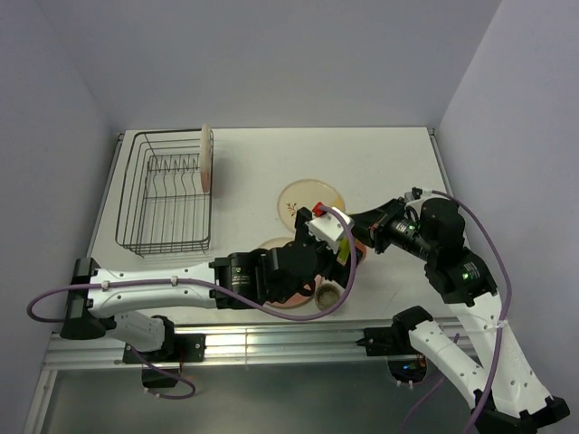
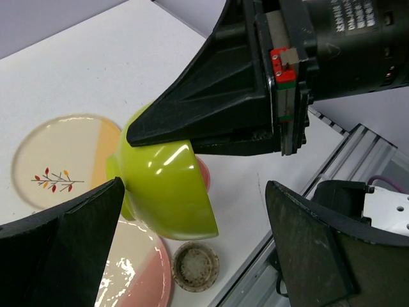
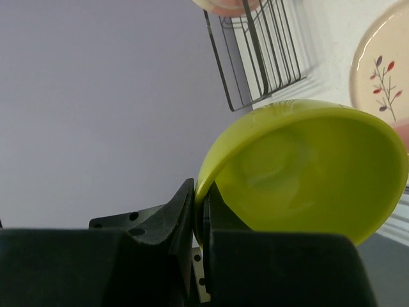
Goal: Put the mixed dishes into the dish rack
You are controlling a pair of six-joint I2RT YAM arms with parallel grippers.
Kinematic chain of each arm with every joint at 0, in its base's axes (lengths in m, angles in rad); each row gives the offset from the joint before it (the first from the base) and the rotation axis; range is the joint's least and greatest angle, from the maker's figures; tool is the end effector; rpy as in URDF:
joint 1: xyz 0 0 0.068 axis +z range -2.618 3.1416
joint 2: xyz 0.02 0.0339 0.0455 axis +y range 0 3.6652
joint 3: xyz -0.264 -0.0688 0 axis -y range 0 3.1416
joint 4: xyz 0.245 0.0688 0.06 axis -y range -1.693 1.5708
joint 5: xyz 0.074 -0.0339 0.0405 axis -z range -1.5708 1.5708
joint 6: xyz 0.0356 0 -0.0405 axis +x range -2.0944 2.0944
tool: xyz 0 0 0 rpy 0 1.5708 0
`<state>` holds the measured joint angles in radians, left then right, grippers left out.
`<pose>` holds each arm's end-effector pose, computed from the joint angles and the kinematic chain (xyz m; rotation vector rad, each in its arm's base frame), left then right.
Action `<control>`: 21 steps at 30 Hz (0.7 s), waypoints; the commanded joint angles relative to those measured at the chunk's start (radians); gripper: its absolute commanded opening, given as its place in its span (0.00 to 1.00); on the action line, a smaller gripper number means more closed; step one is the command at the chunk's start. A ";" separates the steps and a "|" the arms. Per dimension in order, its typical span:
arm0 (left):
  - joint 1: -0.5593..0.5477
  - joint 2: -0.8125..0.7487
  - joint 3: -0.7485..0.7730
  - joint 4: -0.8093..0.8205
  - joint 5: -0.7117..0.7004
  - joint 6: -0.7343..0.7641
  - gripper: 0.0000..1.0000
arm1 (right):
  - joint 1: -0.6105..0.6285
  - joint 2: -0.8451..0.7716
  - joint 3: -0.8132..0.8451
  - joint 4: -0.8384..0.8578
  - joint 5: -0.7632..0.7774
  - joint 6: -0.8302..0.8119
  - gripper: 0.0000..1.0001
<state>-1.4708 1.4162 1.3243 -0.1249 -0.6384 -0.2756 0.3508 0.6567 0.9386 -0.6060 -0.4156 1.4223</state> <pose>0.0540 -0.3252 0.3895 0.5961 1.6960 -0.7013 0.1177 0.0584 0.3665 0.8303 2.0473 1.5080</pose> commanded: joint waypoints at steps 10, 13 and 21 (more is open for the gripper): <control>0.060 -0.074 0.075 -0.133 0.143 -0.089 0.99 | 0.000 0.004 0.002 0.164 -0.109 0.087 0.00; 0.067 -0.079 0.078 -0.137 0.178 -0.122 0.99 | -0.001 0.007 0.009 0.178 -0.120 0.101 0.00; 0.089 -0.062 0.107 -0.182 0.194 -0.155 0.99 | -0.001 0.018 0.048 0.163 -0.120 0.092 0.00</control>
<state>-1.3842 1.3529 1.3819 -0.2855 -0.4675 -0.4015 0.3508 0.6796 0.9260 -0.5175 -0.5068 1.5028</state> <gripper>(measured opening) 0.988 0.097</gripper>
